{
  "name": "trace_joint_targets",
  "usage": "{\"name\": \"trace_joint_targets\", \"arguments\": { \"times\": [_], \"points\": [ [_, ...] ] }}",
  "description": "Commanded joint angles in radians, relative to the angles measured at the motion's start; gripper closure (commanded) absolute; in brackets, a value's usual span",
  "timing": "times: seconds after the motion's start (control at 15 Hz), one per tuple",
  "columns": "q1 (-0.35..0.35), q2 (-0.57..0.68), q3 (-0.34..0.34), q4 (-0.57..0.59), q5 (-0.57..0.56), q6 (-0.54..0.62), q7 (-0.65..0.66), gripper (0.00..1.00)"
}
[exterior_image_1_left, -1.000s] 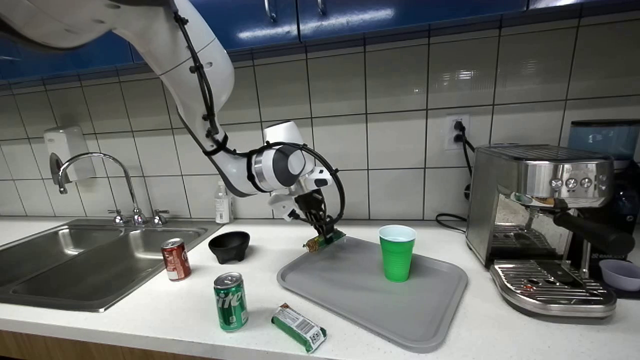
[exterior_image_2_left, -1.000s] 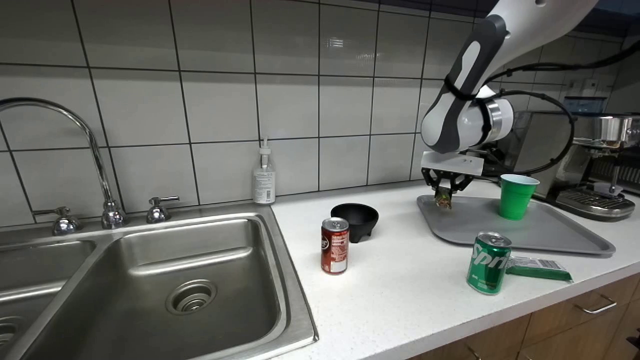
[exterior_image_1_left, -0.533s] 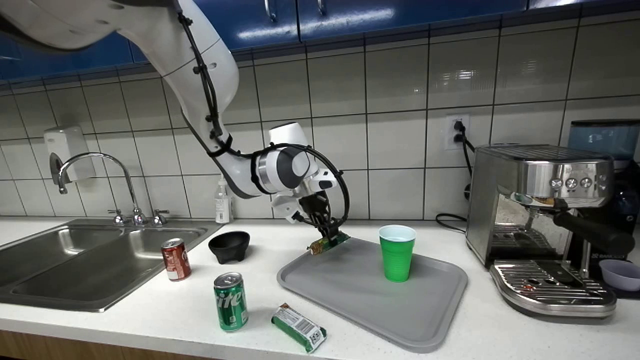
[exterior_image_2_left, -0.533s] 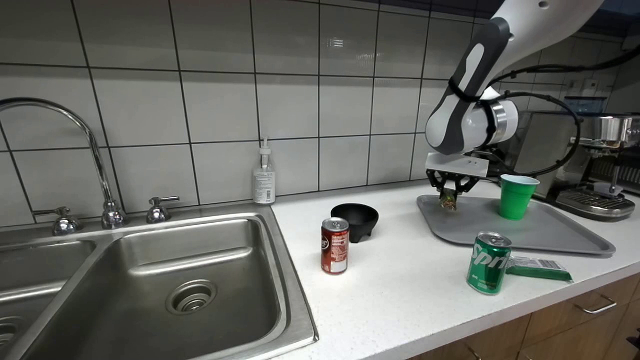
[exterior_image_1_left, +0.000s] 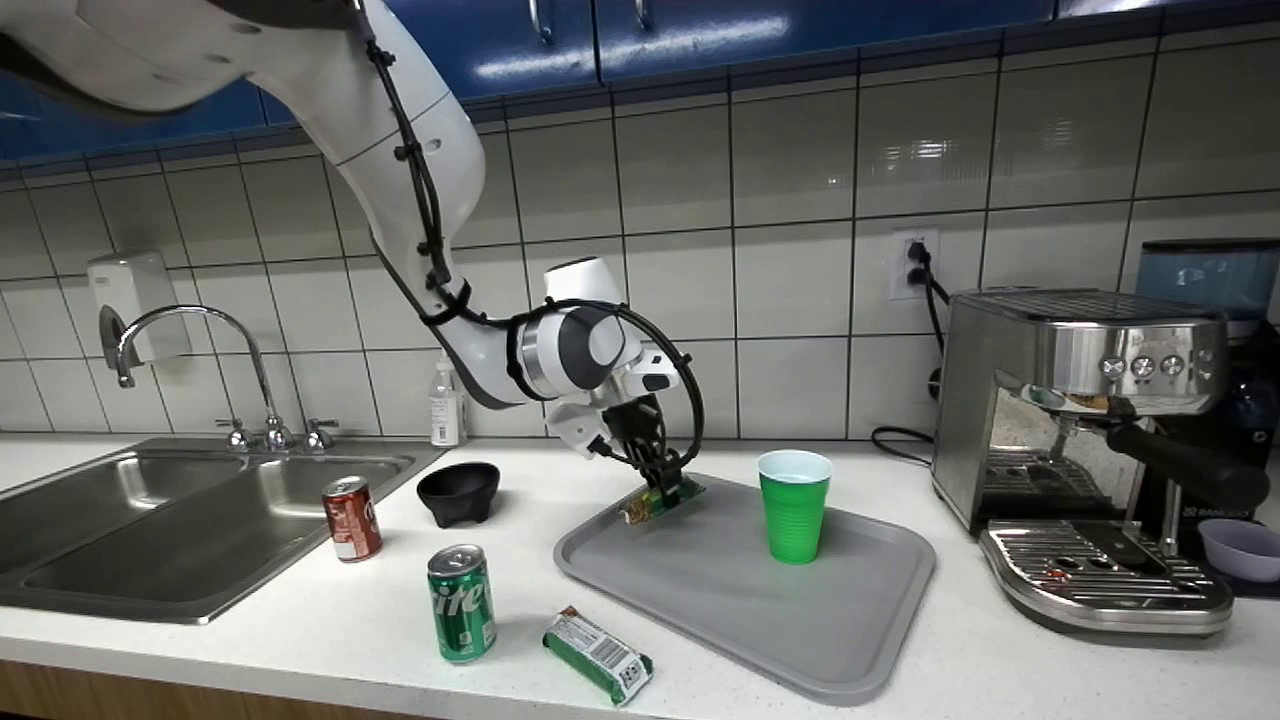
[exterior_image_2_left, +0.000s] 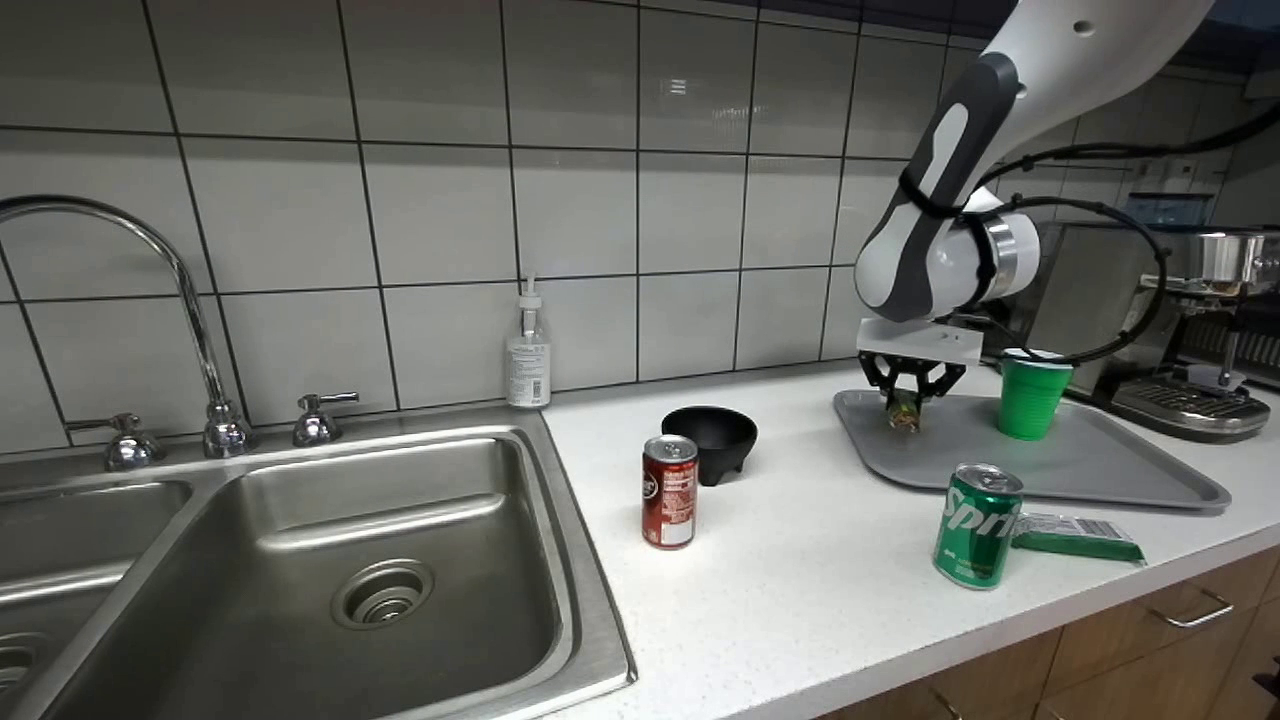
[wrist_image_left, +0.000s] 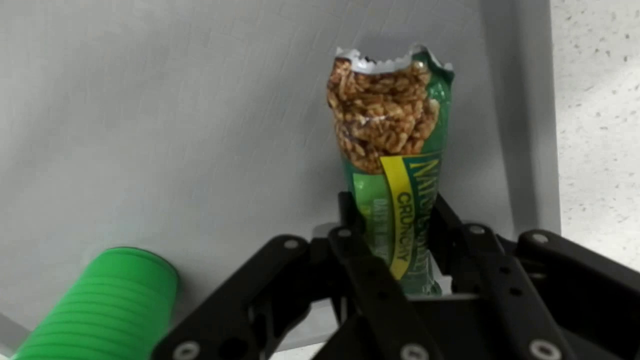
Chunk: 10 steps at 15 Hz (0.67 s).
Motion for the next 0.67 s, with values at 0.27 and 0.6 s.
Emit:
{"name": "trace_joint_targets", "arguments": {
  "times": [0.27, 0.6],
  "points": [
    [-0.011, 0.002, 0.002, 0.01, 0.023, -0.025, -0.031, 0.33],
    [-0.003, -0.039, 0.01, -0.033, 0.024, -0.008, -0.035, 0.01]
  ]
}}
